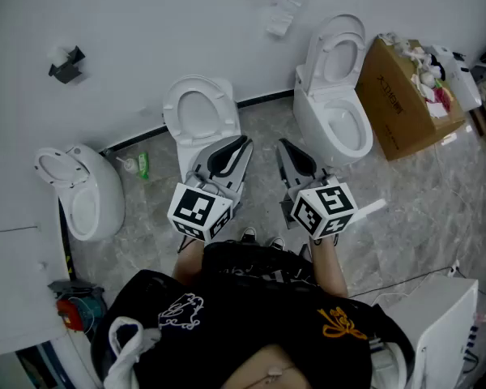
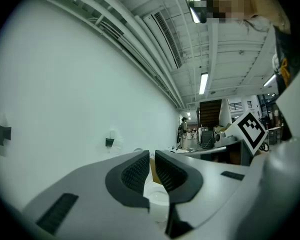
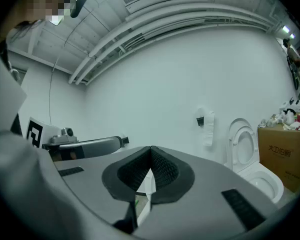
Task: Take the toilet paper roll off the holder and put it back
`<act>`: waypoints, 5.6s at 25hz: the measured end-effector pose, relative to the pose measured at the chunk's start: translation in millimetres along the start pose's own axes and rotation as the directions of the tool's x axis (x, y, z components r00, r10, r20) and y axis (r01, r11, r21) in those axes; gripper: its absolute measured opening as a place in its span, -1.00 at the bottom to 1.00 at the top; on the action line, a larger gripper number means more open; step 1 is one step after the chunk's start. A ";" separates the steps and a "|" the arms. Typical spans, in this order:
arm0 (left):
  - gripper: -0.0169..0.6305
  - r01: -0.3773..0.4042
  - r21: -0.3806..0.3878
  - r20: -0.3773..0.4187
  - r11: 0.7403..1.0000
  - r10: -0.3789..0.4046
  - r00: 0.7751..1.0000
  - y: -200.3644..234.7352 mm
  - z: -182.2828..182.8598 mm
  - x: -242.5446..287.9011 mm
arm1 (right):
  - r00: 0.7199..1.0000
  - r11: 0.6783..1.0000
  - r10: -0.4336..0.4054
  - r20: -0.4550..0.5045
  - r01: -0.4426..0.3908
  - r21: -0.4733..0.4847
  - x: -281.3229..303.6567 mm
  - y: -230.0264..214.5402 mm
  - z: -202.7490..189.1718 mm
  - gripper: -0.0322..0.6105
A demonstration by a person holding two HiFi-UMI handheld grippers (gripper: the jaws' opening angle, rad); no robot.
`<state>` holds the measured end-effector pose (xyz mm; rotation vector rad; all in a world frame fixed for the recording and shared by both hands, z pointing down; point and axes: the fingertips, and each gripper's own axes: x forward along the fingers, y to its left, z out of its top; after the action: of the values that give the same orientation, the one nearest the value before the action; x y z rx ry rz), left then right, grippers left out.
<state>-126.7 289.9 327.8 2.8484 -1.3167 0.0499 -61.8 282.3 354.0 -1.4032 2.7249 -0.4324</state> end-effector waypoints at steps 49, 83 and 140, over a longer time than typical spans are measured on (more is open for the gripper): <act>-0.80 0.013 0.035 -0.088 0.999 -0.010 0.996 -24.9 -44.2 148.5 | 0.999 0.994 -0.011 0.037 0.007 0.112 8.5 -155.0 -2.9 -0.86; -0.80 0.045 -0.050 -0.042 0.998 -0.047 0.998 255.6 -44.1 389.2 | 0.997 0.999 -0.038 -0.069 0.039 0.025 322.0 -297.5 56.2 -0.86; -0.80 -0.341 -0.013 -0.071 0.940 0.339 0.938 342.1 -20.9 574.1 | 0.991 0.932 0.110 -0.077 -0.129 -0.339 622.7 -569.8 252.3 0.27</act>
<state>-16.1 -368.6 362.4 2.5383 -1.7627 0.1275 65.0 -588.7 317.2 -1.2913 3.0232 0.0162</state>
